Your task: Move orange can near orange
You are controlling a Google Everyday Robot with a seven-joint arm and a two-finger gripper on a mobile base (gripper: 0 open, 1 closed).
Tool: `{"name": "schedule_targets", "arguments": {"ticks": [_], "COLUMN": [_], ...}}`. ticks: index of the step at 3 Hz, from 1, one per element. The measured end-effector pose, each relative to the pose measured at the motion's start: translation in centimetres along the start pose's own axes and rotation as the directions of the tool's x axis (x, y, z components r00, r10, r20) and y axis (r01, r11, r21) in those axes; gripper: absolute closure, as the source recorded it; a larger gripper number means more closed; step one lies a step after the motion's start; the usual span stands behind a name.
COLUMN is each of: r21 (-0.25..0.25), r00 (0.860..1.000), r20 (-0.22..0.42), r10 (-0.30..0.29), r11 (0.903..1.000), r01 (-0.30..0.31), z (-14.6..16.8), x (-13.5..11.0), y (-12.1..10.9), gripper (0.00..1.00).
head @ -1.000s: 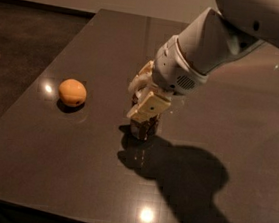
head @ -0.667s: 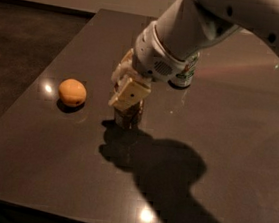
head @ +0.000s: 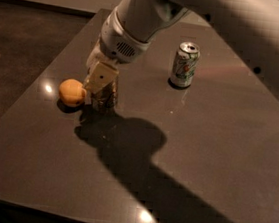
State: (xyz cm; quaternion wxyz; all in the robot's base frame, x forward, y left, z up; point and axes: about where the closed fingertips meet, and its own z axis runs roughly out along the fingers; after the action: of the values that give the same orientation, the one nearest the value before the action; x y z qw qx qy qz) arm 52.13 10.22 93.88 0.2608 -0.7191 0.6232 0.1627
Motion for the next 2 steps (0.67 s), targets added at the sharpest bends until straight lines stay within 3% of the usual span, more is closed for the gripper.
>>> {"name": "schedule_targets", "arguments": {"ticks": [1, 2], "r21": [-0.025, -0.048], "r00": [1.0, 0.999], "r20": [-0.015, -0.029], "r10": [0.014, 0.022], "r11": [0.9996, 0.9986], "r01": [-0.014, -0.023], "z": [2.0, 3.3], "x": [0.6, 1.4], "y": [-1.2, -1.5], "gripper": [1.0, 0.85]}}
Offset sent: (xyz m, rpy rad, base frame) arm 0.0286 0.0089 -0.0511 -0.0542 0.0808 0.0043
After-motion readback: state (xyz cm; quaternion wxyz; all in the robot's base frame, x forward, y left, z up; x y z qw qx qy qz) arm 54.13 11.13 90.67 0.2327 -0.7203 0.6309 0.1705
